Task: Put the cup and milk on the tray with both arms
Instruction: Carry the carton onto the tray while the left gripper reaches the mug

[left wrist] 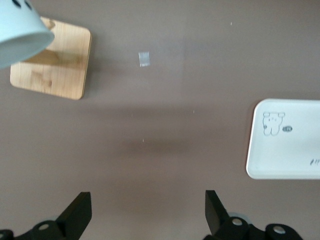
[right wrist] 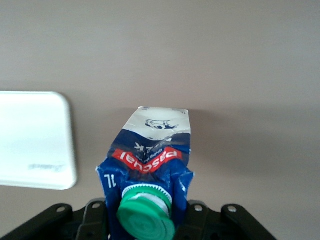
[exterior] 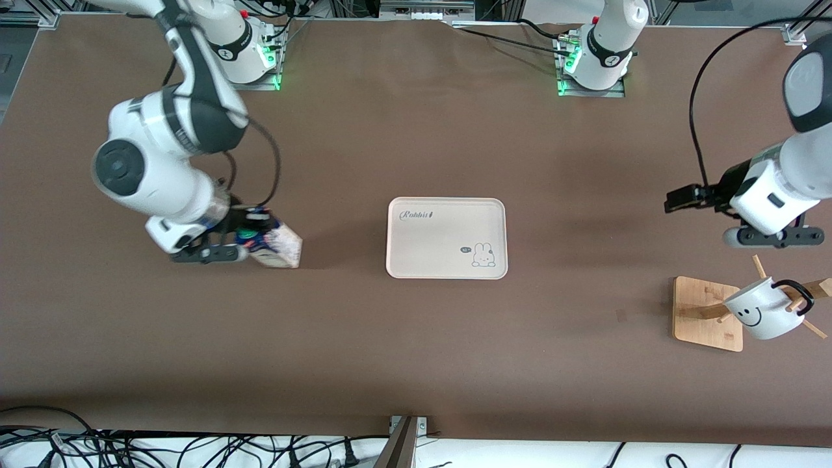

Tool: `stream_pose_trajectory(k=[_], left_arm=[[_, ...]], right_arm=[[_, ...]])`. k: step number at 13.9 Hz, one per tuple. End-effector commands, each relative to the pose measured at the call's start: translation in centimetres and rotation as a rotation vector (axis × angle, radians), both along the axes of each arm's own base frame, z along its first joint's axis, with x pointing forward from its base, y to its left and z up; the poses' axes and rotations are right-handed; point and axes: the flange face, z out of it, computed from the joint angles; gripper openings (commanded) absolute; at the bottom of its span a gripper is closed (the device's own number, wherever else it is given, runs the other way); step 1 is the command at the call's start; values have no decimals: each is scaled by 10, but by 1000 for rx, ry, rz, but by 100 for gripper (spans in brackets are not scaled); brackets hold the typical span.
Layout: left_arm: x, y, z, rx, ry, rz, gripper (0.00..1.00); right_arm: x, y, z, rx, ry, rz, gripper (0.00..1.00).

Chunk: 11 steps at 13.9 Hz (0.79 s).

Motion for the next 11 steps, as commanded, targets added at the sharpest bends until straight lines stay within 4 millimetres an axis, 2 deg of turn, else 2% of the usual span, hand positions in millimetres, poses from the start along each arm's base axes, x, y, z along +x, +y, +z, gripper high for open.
stream_pose_trajectory(k=[1, 2, 3, 5, 8, 10, 11], left_arm=[[17, 1, -5, -4, -65, 2, 100], [19, 2, -8, 2, -112, 9, 100], [11, 2, -12, 12, -165, 15, 100], [-8, 8, -23, 9, -287, 36, 100], [-16, 23, -27, 14, -420, 70, 100], [-15, 40, -28, 22, -479, 97, 100], [-23, 46, -35, 19, -492, 115, 100]], right_arm=[[-17, 93, 1, 16, 16, -55, 37], [-29, 133, -6, 10, 25, -81, 37], [-41, 167, -14, 3, 25, -90, 37], [-51, 207, -29, 23, -13, -105, 38], [-63, 233, -57, -2, -47, -95, 38], [-65, 236, -68, -31, -56, -93, 38], [-65, 236, -72, -34, -52, -94, 38]])
